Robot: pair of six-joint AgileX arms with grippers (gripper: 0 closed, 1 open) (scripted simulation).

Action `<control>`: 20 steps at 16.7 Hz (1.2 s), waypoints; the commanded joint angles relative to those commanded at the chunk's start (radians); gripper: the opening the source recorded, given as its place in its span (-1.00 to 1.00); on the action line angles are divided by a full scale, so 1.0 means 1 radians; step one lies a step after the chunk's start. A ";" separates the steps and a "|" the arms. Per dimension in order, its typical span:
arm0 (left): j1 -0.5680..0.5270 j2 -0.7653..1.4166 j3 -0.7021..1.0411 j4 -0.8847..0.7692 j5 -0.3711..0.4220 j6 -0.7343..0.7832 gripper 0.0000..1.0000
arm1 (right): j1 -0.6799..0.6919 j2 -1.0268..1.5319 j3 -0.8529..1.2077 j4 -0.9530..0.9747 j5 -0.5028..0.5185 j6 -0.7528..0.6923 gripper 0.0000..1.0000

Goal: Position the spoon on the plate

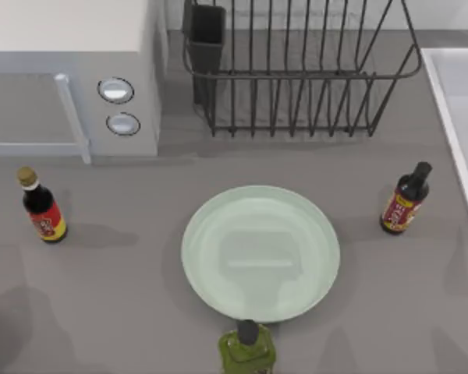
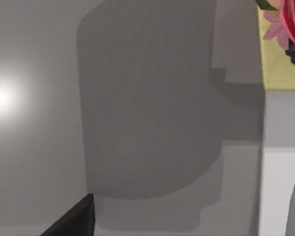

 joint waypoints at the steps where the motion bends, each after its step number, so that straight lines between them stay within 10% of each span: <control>1: 0.000 0.000 0.000 0.000 0.000 0.000 1.00 | 0.000 0.000 0.000 0.000 0.000 0.000 1.00; 3: 0.000 0.000 0.000 0.000 0.000 0.000 1.00 | 0.000 0.000 0.000 0.000 0.000 0.000 1.00; 16: 0.000 0.000 0.000 0.000 0.000 0.000 -0.96 | 0.000 0.000 0.000 0.000 0.000 0.000 1.00; 20: 0.000 0.000 0.000 0.000 0.000 0.000 -1.00 | 0.000 0.000 0.000 0.000 0.000 0.000 1.00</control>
